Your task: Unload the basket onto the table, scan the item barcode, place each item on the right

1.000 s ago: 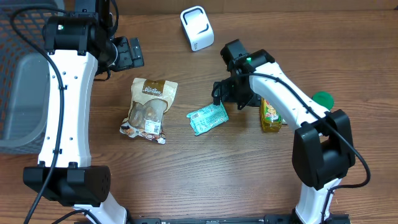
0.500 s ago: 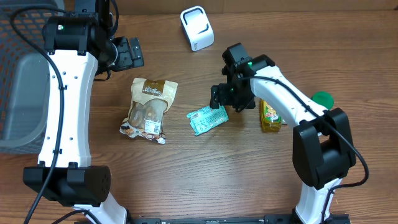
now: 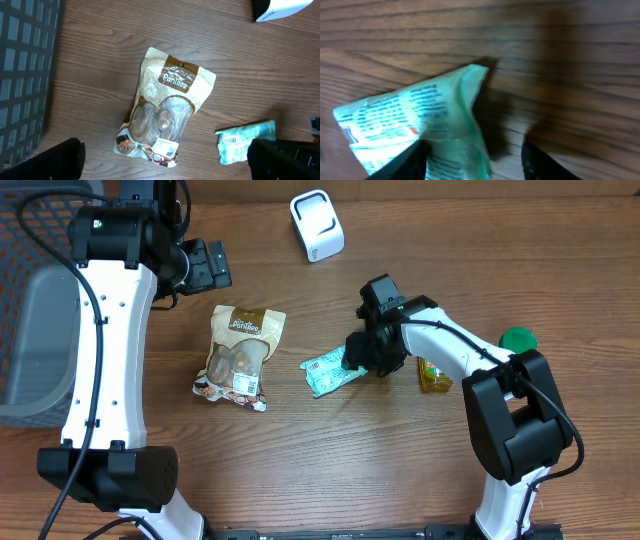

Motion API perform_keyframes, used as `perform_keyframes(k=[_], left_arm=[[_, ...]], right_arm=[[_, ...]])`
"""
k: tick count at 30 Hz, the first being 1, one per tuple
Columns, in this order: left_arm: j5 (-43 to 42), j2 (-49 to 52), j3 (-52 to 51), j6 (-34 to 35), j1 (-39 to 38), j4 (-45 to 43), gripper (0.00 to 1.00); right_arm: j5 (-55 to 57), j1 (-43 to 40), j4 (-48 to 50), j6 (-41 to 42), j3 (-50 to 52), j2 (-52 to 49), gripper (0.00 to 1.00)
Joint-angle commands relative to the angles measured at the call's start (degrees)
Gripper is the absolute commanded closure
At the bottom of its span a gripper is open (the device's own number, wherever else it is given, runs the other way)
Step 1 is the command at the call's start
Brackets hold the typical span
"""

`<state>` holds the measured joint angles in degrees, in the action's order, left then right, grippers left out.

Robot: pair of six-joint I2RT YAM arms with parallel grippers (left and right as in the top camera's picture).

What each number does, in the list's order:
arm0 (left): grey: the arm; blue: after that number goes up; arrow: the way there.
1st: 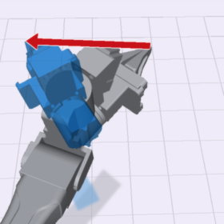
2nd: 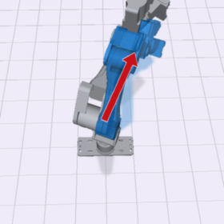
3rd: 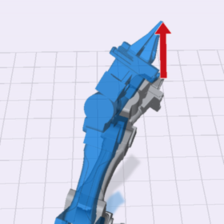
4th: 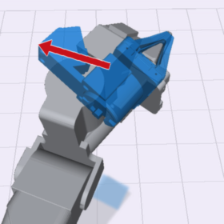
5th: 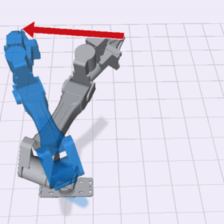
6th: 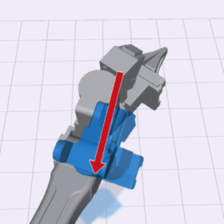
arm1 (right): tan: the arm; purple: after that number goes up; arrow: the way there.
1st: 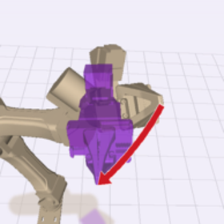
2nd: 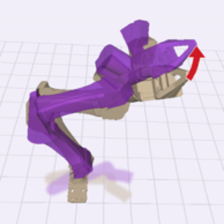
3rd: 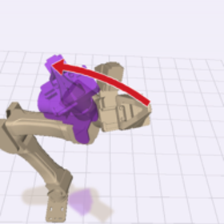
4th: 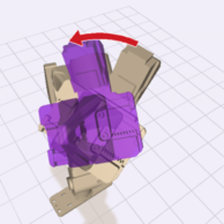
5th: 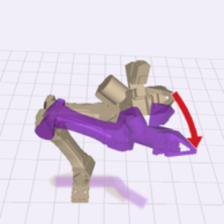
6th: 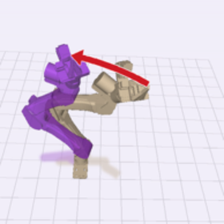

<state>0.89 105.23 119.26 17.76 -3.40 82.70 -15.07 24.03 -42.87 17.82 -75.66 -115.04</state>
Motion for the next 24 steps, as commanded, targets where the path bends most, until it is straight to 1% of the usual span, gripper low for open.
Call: perform_keyframes(k=[1,5,7,13,15,16,18,20,24], left_arm=[[-0.28,0.09,0.85,-0.63,-0.37,-0.22,0.01],[-0.28,0.09,0.85,-0.63,-0.37,-0.22,0.01],[-0.28,0.09,0.85,-0.63,-0.37,-0.22,0.00],[-0.28,0.09,0.85,-0.63,-0.37,-0.22,0.01],[-0.28,0.09,0.85,-0.63,-0.37,-0.22,0.00],[-0.28,0.09,0.85,-0.63,-0.37,-0.22,0.01],[-0.28,0.09,0.85,-0.63,-0.37,-0.22,0.00],[-0.28,0.09,0.85,-0.63,-0.37,-0.22,0.00],[-0.31,0.09,0.85,-0.63,-0.37,-0.22,0.01]], right_arm=[[-4.17,-0.15,2.21,0.35,2.03,-0.07,0.48],[-4.33,-0.15,3.87,0.37,3.32,-0.07,0.55],[-4.35,-0.15,3.82,0.37,3.32,-0.07,0.64],[-4.33,-0.17,3.45,0.33,3.32,-0.07,0.64],[-4.33,-0.15,3.15,0.35,3.32,-0.07,0.60],[-4.35,-0.15,3.17,0.35,3.32,-0.07,0.60],[-4.35,-0.15,3.17,0.35,3.32,-0.07,0.61],[-4.59,-0.15,3.08,0.33,3.32,-0.07,0.65],[-7.21,-0.61,2.73,-0.26,2.78,0.00,0.69]])
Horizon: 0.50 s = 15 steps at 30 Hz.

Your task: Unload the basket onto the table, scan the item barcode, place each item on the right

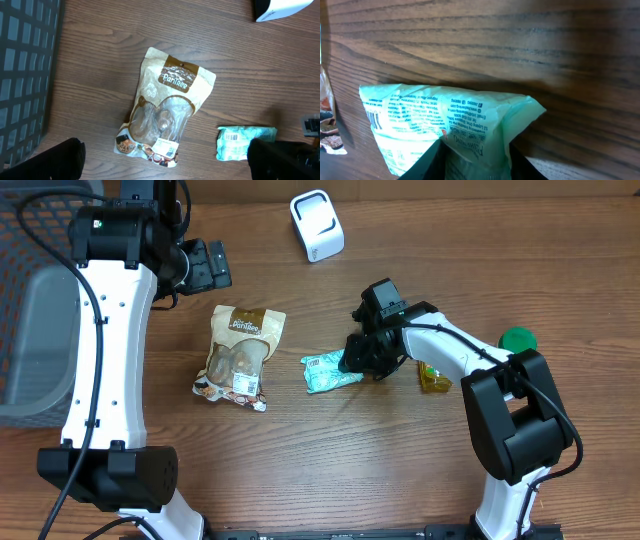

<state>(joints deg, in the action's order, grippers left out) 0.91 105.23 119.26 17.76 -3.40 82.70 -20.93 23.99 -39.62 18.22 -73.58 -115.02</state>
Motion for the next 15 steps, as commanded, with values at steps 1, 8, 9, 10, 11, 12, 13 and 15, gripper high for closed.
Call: perform_keyframes(k=[1,8,9,10,11,12,13,15], left_arm=[[-0.33,0.09,0.85,-0.63,-0.37,-0.22,0.00],[-0.31,0.09,0.85,-0.63,-0.37,-0.22,0.00],[-0.31,0.09,0.85,-0.63,-0.37,-0.22,0.00],[-0.31,0.09,0.85,-0.63,-0.37,-0.22,0.00],[-0.31,0.09,0.85,-0.63,-0.37,-0.22,0.00],[-0.31,0.09,0.85,-0.63,-0.37,-0.22,0.00],[-0.31,0.09,0.85,-0.63,-0.37,-0.22,0.00],[-0.31,0.09,0.85,-0.63,-0.37,-0.22,0.00]], right_arm=[[-2.82,-0.92,-0.87,-0.98,0.35,0.04,0.69],[-15.45,-3.39,-1.20,-7.82,-0.37,2.10,0.89],[-16.55,-3.72,-1.38,-8.37,-0.37,2.34,0.90],[-17.73,-4.11,-1.60,-9.01,-0.37,2.54,0.91],[-19.06,-4.46,-1.68,-9.81,-0.37,2.64,0.91],[-20.55,-4.79,-1.81,-10.73,-0.37,2.67,0.91],[-22.40,-5.20,-1.90,-11.74,-0.37,2.67,0.91],[-24.96,-6.01,-2.10,-12.98,-0.37,2.67,0.91]])
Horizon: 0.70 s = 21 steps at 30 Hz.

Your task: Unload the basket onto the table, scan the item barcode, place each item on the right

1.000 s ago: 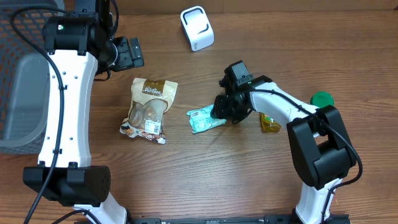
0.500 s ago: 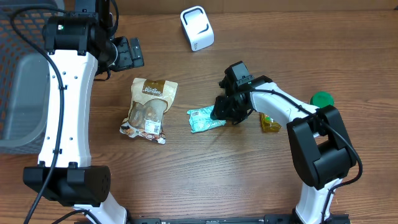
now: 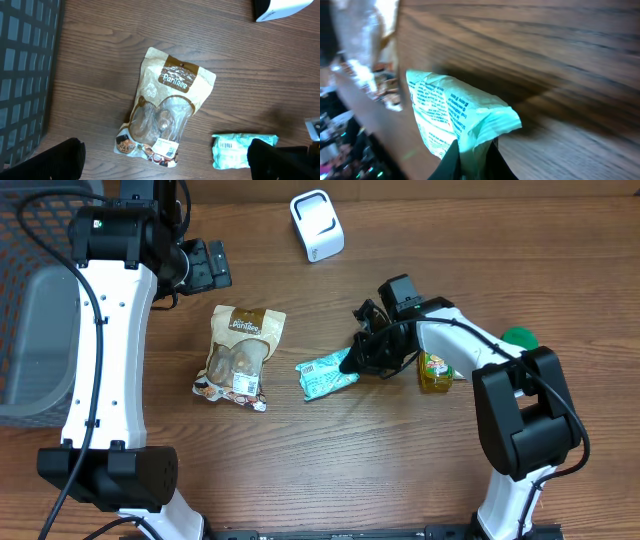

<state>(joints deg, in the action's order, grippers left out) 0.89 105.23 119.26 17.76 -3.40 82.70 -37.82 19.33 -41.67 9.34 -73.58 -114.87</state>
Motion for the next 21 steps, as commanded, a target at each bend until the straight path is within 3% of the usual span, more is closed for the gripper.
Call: perform_keyframes(k=[1,5,14,21], left_arm=[[-0.28,0.09,0.85,-0.63,-0.37,-0.22,0.00],[-0.28,0.09,0.85,-0.63,-0.37,-0.22,0.00],[-0.28,0.09,0.85,-0.63,-0.37,-0.22,0.01],[-0.28,0.09,0.85,-0.63,-0.37,-0.22,0.00]], right_arm=[[-9.09,-1.77,-0.02,-4.48,-0.37,2.51,0.91],[-9.38,-2.60,0.00,-4.94,-0.33,2.51,0.88],[2.40,-2.58,0.15,-4.44,1.31,2.47,0.87],[9.97,-2.58,2.25,-0.17,2.16,2.34,0.64]])
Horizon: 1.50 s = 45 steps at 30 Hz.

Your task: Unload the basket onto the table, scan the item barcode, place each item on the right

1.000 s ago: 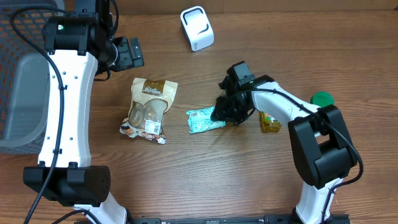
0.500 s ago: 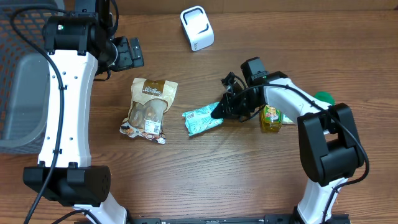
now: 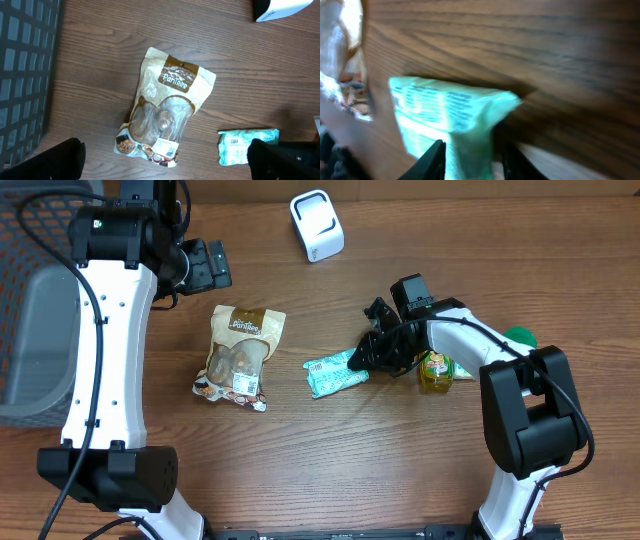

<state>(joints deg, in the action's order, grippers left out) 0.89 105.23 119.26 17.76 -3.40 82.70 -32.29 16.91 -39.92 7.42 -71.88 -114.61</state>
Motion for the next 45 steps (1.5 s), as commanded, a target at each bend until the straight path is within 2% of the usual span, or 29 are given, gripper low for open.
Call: perform_keyframes(k=[1,7,10,15,21,24,32,40,45], left_arm=[[-0.28,0.09,0.85,-0.63,-0.37,-0.22,0.01],[-0.28,0.09,0.85,-0.63,-0.37,-0.22,0.00],[-0.28,0.09,0.85,-0.63,-0.37,-0.22,0.01],[-0.31,0.09,0.85,-0.63,-0.37,-0.22,0.00],[-0.28,0.09,0.85,-0.63,-0.37,-0.22,0.01],[-0.28,0.09,0.85,-0.63,-0.37,-0.22,0.00],[-0.28,0.09,0.85,-0.63,-0.37,-0.22,0.00],[-0.31,0.09,0.85,-0.63,-0.37,-0.22,0.01],[-0.28,0.09,0.85,-0.63,-0.37,-0.22,0.00]], right_arm=[[4.35,-0.13,0.50,1.79,0.46,2.08,0.64],[4.24,0.79,2.99,6.21,1.46,2.03,0.62],[3.98,1.64,4.87,7.69,2.84,1.99,0.58],[3.80,4.13,5.81,7.80,4.42,1.99,0.59],[4.59,5.16,6.03,7.76,4.42,1.99,0.88],[2.93,4.20,6.03,7.10,4.31,2.43,0.96],[-10.78,0.04,4.15,-3.26,4.31,9.14,0.96],[-11.56,-0.92,-5.81,-18.18,4.31,19.50,0.96],[-11.32,-0.92,-8.41,-21.03,4.31,24.55,0.96]])
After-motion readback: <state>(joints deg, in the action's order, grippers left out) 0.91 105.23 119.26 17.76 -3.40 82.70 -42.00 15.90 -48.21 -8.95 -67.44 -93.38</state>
